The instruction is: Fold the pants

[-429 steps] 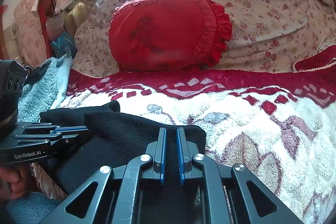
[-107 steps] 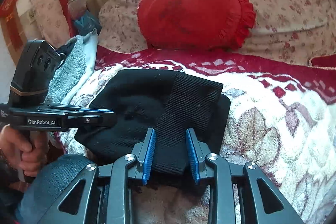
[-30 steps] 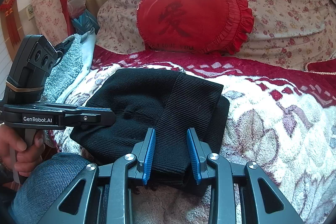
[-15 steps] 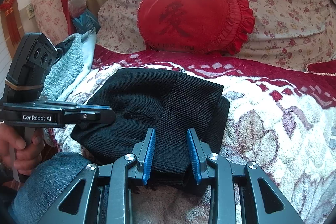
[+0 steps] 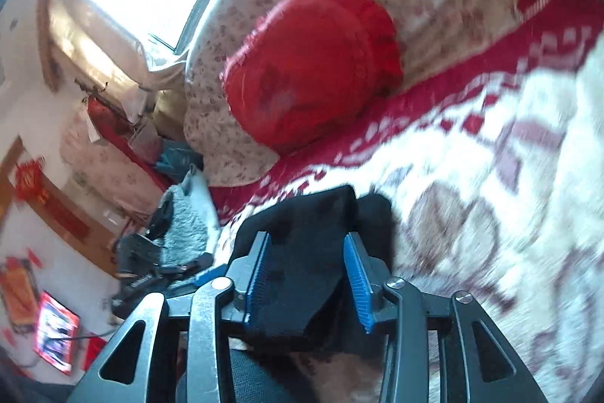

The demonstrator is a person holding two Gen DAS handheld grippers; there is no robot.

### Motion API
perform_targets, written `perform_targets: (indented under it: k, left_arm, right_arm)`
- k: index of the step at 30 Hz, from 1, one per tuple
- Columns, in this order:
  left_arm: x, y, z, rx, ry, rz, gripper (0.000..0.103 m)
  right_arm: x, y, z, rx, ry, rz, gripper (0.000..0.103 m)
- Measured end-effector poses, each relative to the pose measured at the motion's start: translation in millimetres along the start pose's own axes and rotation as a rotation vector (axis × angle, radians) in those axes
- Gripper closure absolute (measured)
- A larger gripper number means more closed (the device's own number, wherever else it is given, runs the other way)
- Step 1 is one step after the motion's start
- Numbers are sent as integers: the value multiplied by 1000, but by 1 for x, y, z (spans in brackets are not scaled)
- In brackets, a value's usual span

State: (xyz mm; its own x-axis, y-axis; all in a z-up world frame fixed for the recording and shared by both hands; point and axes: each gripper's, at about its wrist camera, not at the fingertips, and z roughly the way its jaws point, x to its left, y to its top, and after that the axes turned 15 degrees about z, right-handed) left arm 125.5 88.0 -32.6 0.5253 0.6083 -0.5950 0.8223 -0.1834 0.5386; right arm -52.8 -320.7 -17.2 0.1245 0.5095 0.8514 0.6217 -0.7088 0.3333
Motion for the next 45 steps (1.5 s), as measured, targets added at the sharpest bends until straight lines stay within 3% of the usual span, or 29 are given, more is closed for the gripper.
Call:
perform_targets:
  k: [4,6,12,13,14,16,20,23,26,29,30,34,37,41,43,45]
  left_arm:
    - [8,-5,13,21,-21,-7,48]
    - [9,-7,14,13,-42,-10,42]
    - [10,-10,12,0,-59,-11,42]
    - [8,-10,12,6,-57,-1,45]
    - [3,-11,13,9,-49,15,62]
    - [-4,-11,10,4,-26,34,75]
    - [-30,1,7,-13,39,153,78]
    - [-40,28,14,-43,39,170,78]
    - [-46,54,33,-28,80,223,76]
    - [-41,58,65,86,153,258,71]
    - [-42,57,69,89,189,283,64]
    - [-54,54,55,69,246,315,62]
    - [-72,45,31,24,329,330,61]
    - [-110,8,14,29,464,370,37]
    - [-129,-16,16,46,518,378,37]
    - [-137,-35,23,74,515,352,37]
  right_arm:
    - [-12,2,9,10,-98,1,60]
    - [-20,2,13,24,-121,23,58]
    - [-30,-2,29,90,-69,24,57]
    - [-31,-2,31,89,-57,22,56]
    - [-30,-3,31,94,-45,9,57]
    - [-26,-5,31,107,-48,-23,65]
    - [-10,-4,30,96,-52,-93,79]
    - [1,13,28,45,-26,-113,79]
    - [3,36,37,17,-3,-85,78]
    - [-16,53,56,33,-45,-19,77]
    - [-23,54,60,41,-78,6,75]
    - [-30,49,57,21,-87,68,73]
    - [-8,38,35,-34,-138,-38,73]
    - [35,5,1,-123,-210,-218,73]
    - [52,-21,-10,-200,-320,-318,73]
    - [58,-48,-13,-256,-457,-402,73]
